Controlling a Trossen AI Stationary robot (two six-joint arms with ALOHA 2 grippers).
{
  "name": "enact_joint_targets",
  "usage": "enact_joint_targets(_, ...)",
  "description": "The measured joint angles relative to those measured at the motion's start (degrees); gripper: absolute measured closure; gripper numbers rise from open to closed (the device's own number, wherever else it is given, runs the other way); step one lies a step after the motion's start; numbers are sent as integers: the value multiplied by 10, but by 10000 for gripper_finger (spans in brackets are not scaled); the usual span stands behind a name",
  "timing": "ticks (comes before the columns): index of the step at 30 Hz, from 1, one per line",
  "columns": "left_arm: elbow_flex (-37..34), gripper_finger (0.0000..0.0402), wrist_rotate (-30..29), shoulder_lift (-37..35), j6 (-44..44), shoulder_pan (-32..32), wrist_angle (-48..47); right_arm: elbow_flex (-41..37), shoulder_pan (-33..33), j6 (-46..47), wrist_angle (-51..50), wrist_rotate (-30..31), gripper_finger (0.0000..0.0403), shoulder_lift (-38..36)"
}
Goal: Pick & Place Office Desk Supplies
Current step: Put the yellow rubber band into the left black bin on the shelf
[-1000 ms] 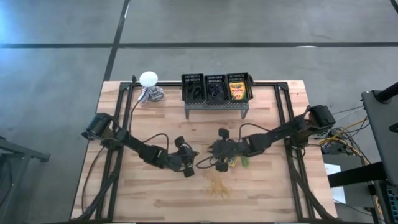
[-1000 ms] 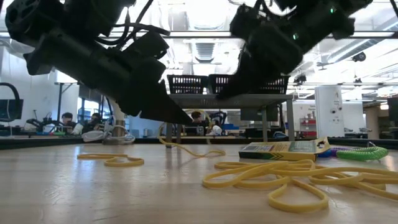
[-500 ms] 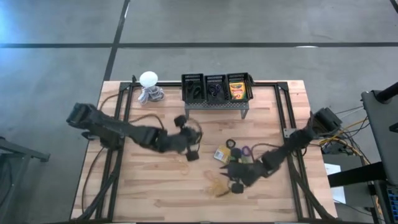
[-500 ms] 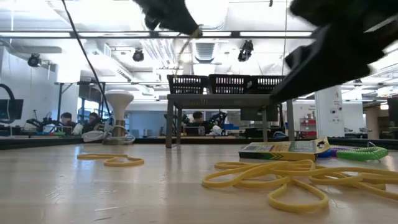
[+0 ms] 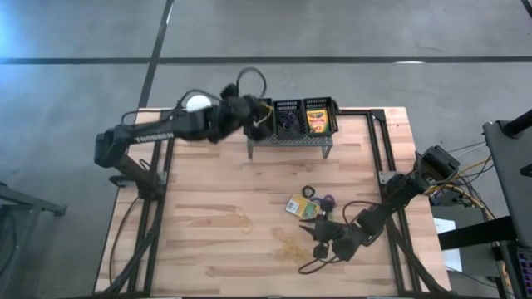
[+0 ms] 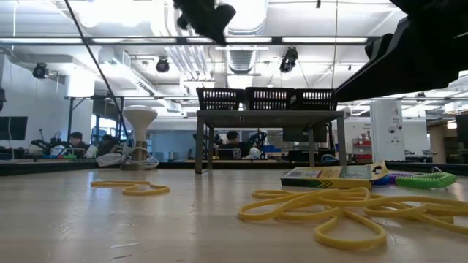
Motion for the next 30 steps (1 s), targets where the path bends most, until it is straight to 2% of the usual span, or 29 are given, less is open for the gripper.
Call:
enact_joint_targets(5,-30,400,105,1,-39,61,-1,0,0,0,0,0,335,0)
enact_joint_targets(12,-91,395,120,2,-77,76,5,0,0,0,0,0,339,0)
enact_joint_targets(15,-101,366,127,2,-82,75,17,0,-1,0,0,0,342,0)
enact_joint_targets(18,-101,321,153,2,-88,75,22,0,-2,0,0,0,344,0)
enact_joint_targets(23,-72,250,188,1,-94,73,12,0,-3,0,0,0,342,0)
enact_joint_targets(26,-42,225,190,1,-94,68,-22,0,-3,0,0,0,342,0)
enact_joint_targets(30,-7,212,191,0,-131,66,-84,0,-3,0,0,0,344,0)
